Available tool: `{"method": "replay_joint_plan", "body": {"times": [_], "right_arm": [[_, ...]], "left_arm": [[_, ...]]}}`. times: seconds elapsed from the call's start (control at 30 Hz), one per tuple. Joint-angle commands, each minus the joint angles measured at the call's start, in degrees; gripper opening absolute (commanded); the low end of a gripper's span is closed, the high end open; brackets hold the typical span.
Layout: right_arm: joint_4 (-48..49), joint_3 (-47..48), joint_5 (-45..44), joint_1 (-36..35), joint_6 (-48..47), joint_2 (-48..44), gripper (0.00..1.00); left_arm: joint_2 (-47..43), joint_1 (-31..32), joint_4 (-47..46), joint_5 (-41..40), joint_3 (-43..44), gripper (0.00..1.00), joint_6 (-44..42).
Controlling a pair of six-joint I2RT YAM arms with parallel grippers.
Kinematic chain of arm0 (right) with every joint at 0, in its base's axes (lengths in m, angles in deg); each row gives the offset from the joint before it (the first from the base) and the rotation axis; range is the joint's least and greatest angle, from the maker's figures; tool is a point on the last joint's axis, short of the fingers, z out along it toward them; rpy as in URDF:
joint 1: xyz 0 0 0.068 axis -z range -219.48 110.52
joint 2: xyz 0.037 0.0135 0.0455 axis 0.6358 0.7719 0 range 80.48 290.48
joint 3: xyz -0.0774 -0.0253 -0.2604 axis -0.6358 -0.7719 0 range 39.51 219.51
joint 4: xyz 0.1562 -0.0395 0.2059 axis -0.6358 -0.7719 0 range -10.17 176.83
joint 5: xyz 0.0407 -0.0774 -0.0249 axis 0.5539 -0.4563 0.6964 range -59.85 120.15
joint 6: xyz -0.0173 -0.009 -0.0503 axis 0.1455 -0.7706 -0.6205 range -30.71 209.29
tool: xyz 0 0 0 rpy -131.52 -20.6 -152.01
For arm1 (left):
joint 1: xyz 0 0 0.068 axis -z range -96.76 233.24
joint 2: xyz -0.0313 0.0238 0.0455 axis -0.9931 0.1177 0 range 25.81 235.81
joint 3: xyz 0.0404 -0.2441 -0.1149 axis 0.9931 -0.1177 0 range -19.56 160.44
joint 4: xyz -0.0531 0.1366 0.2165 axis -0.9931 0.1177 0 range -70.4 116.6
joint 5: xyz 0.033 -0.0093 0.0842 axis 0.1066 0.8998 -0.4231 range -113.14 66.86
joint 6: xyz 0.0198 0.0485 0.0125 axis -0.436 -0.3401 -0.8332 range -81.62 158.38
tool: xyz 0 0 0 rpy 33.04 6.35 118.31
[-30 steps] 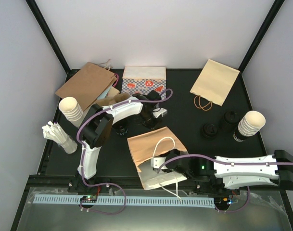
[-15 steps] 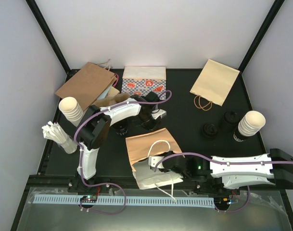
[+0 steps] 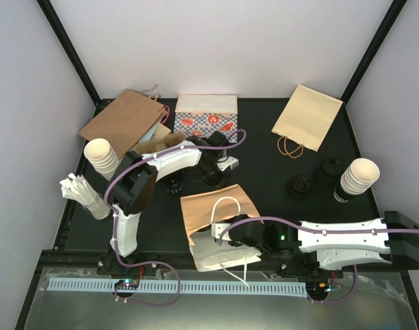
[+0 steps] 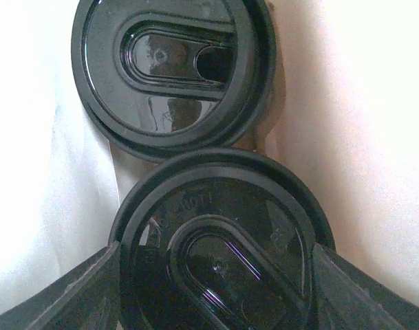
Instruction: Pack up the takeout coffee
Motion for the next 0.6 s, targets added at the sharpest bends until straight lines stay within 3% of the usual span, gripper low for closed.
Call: {"method": "replay_joint_plan", "body": {"times": [0.0, 0.57], "right_arm": [[-8.2, -0.4, 0.5, 0.7, 0.7, 2.5, 0.5], [-20.0, 3.7, -1.1, 0.6, 2.8, 4.3, 0.66]], "left_arm": [[-2.3, 1.5, 1.3, 4.3, -0.8, 0.02, -0.4], [-2.2, 1.5, 1.5, 4.1, -0.8, 0.01, 0.1]]}}
